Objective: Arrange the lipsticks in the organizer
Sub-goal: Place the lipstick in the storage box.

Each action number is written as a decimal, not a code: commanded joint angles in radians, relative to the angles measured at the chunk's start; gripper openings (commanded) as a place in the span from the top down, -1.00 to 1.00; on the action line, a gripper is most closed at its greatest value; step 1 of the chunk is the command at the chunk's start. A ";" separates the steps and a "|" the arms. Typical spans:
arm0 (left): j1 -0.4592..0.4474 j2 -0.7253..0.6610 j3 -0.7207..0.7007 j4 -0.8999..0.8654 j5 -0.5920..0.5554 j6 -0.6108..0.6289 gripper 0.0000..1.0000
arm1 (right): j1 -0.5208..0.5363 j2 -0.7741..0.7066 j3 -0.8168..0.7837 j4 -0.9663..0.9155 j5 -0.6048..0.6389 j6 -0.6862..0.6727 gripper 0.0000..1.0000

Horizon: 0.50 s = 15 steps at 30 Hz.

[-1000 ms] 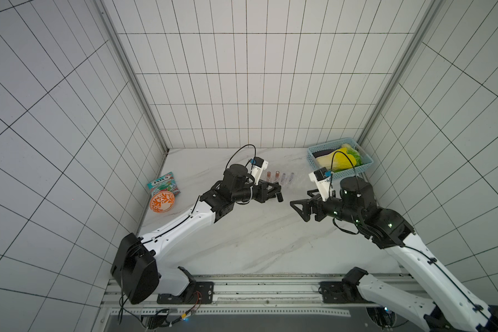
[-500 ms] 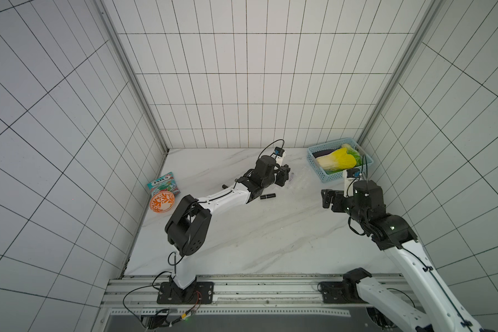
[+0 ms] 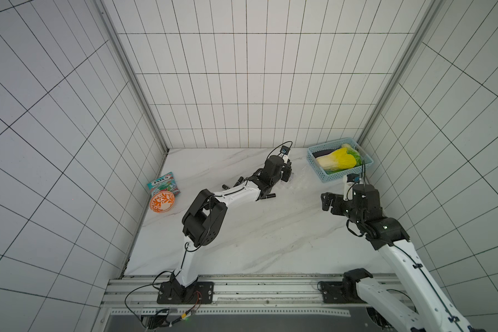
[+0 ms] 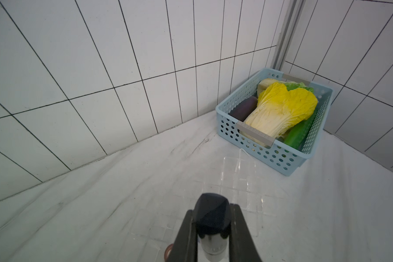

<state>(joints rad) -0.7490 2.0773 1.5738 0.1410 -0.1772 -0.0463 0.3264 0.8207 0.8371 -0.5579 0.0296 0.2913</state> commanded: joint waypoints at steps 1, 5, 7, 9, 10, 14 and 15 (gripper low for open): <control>0.009 0.026 -0.038 0.031 -0.089 0.018 0.90 | -0.013 0.000 -0.018 0.039 -0.039 0.012 -0.99; 0.016 0.020 -0.089 0.031 -0.134 0.002 0.91 | -0.018 0.004 -0.023 0.049 -0.058 0.013 -0.99; 0.022 0.015 -0.112 0.031 -0.134 -0.017 0.92 | -0.020 0.010 -0.024 0.052 -0.070 0.014 -0.99; 0.025 0.012 -0.123 0.032 -0.144 -0.026 0.92 | -0.021 0.014 -0.024 0.055 -0.080 0.014 -0.98; 0.026 0.012 -0.127 0.031 -0.145 -0.029 0.92 | -0.021 0.016 -0.024 0.055 -0.085 0.014 -0.98; 0.027 0.022 -0.127 0.029 -0.145 -0.039 0.92 | -0.025 0.014 -0.027 0.055 -0.096 0.012 -0.98; 0.028 0.024 -0.126 0.027 -0.144 -0.041 0.92 | -0.025 0.012 -0.029 0.054 -0.098 0.012 -0.98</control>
<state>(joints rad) -0.7246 2.0773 1.4490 0.1539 -0.3065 -0.0711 0.3134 0.8360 0.8322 -0.5201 -0.0475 0.2974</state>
